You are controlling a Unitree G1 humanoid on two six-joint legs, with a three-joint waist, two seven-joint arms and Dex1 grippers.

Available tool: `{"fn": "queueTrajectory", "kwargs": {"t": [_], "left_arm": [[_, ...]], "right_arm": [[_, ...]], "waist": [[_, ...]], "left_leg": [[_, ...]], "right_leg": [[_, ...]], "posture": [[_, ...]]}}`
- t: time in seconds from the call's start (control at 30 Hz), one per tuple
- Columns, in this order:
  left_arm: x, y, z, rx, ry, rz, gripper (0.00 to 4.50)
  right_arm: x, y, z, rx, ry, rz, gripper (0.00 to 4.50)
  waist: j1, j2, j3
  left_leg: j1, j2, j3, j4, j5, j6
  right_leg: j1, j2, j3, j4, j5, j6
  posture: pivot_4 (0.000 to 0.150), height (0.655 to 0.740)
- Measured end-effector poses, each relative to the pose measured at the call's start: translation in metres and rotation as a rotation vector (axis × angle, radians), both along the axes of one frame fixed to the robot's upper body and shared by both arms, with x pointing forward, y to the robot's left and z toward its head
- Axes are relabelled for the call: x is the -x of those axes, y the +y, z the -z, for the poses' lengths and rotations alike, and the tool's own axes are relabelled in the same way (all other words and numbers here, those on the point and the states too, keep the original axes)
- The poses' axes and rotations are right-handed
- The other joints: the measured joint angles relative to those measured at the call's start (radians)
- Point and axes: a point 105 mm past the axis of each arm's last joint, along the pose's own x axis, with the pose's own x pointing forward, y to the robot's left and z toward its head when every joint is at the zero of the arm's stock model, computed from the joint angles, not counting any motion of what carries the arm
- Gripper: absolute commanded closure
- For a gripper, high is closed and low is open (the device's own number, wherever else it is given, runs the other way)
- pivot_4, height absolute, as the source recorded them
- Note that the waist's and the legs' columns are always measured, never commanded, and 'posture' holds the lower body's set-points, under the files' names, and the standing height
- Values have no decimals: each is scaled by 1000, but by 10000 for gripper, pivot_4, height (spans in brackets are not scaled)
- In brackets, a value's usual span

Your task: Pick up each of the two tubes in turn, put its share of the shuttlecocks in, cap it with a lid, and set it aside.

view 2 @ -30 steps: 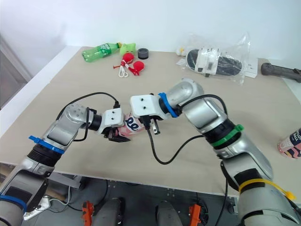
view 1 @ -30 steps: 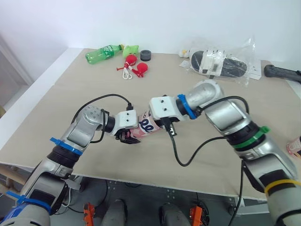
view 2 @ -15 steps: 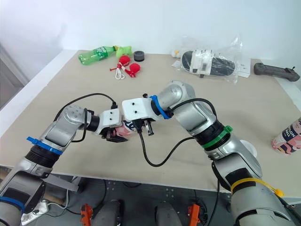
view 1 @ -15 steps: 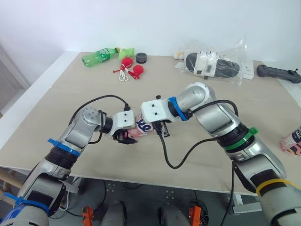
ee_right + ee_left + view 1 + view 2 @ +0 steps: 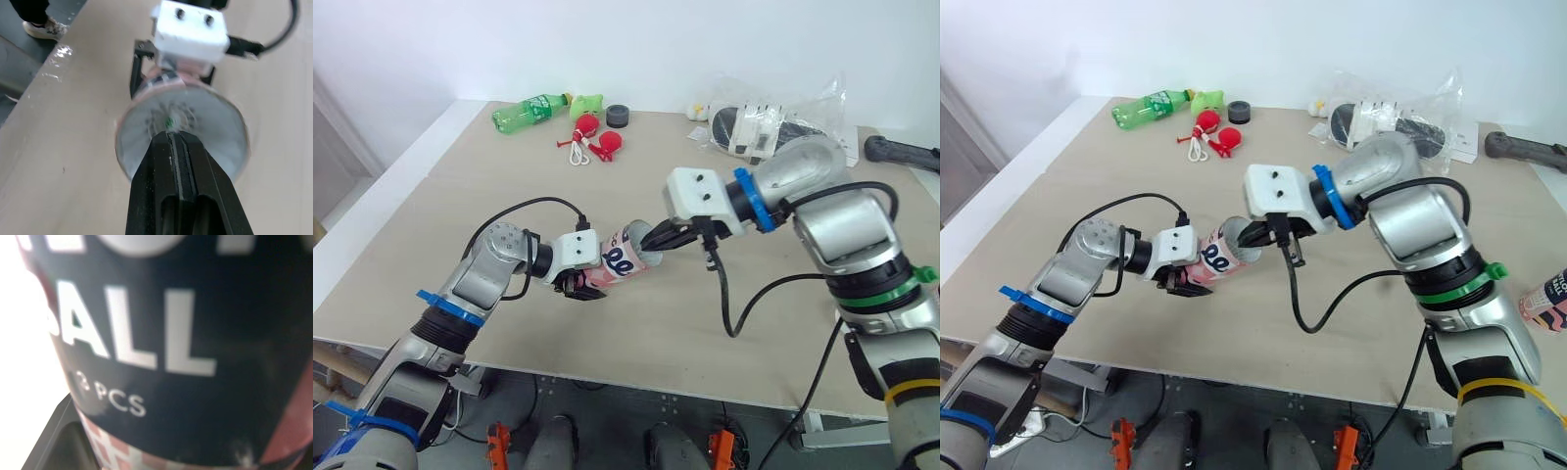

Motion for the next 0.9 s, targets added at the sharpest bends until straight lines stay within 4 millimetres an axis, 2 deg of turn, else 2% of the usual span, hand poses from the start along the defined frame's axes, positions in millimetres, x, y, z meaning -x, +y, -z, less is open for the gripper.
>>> {"fn": "queueTrajectory", "kwargs": {"t": [0.27, 0.5, 0.7, 0.9], "left_arm": [[0, 0, 0, 0, 1, 0, 14265], [-1, -3, 0, 7, 5, 9, 14265], [-1, -1, 1, 4, 17, 4, 14265], [-2, 1, 2, -3, 22, -12, 14265]], "right_arm": [[-3, -6, -3, 10, -30, 34, 44780], [-2, 35, 33, 128, -60, -94, 44780], [-19, 53, 42, 209, -148, -125, 44780], [-23, 61, 48, 233, -181, -161, 44780]], "waist": [[0, 0, 0], [1, 0, 0], [0, 0, 0], [-6, 0, -1]], "left_leg": [[0, 0, 0, 0, 0, 0], [-1, 0, 0, 1, 0, 0], [0, 1, 0, 1, 0, 0], [5, 3, 0, 0, 0, 0]], "right_leg": [[0, 0, 0, 0, 0, 0], [0, 0, 0, 0, 0, 1], [0, 1, 0, 0, 1, 0], [4, 3, -1, 0, 2, -2]], "posture": [[1500, 7400], [1500, 7400], [1500, 7400], [1500, 7400]]}}
